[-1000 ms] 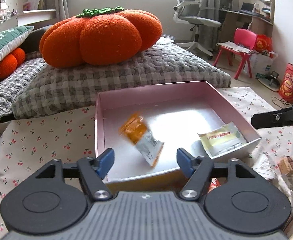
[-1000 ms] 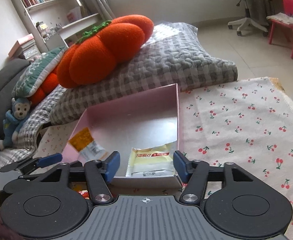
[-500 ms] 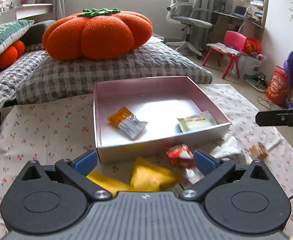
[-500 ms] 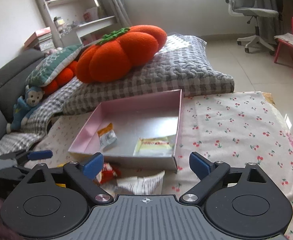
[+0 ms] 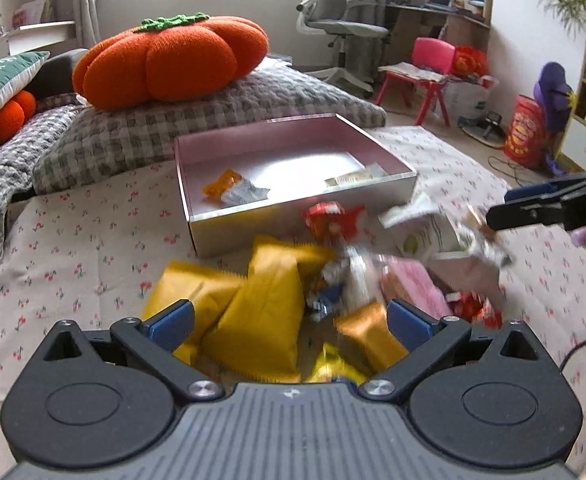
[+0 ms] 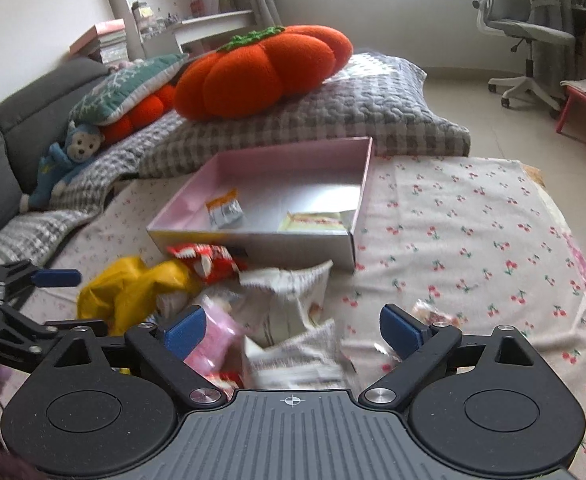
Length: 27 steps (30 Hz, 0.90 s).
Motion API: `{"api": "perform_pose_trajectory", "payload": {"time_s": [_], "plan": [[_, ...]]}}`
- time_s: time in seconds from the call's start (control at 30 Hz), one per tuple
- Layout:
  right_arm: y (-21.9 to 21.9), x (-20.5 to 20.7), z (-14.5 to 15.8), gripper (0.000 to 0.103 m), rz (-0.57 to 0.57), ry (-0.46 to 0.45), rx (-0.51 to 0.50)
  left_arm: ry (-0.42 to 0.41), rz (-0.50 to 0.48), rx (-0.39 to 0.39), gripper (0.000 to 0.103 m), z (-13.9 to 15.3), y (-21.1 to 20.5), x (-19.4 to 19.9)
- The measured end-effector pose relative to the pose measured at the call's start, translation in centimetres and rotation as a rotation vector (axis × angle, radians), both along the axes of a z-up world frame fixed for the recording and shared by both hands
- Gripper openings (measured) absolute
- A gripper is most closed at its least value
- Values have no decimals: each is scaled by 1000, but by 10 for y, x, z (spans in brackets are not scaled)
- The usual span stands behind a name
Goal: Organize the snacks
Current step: 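Move the left gripper back to the pile toward the yellow biscuit packet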
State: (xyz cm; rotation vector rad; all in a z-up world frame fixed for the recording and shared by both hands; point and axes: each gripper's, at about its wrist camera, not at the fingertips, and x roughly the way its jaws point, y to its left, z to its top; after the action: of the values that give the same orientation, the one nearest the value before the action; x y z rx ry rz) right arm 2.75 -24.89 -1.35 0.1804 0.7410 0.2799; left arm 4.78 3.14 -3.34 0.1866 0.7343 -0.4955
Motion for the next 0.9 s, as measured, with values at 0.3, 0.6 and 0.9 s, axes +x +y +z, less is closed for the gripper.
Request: {"api": "perform_pose_trajectory", "payload": {"time_s": [0.3, 0.6, 0.9], "plan": [[2, -19, -21, 95, 9, 6, -55, -12, -102, 40, 103, -19, 10, -25], [16, -24, -39, 95, 49, 21, -132, 32, -192, 85, 102, -38, 11, -29], [10, -18, -46, 98, 6, 29, -108, 62, -202, 65, 99, -43, 15, -26]]}}
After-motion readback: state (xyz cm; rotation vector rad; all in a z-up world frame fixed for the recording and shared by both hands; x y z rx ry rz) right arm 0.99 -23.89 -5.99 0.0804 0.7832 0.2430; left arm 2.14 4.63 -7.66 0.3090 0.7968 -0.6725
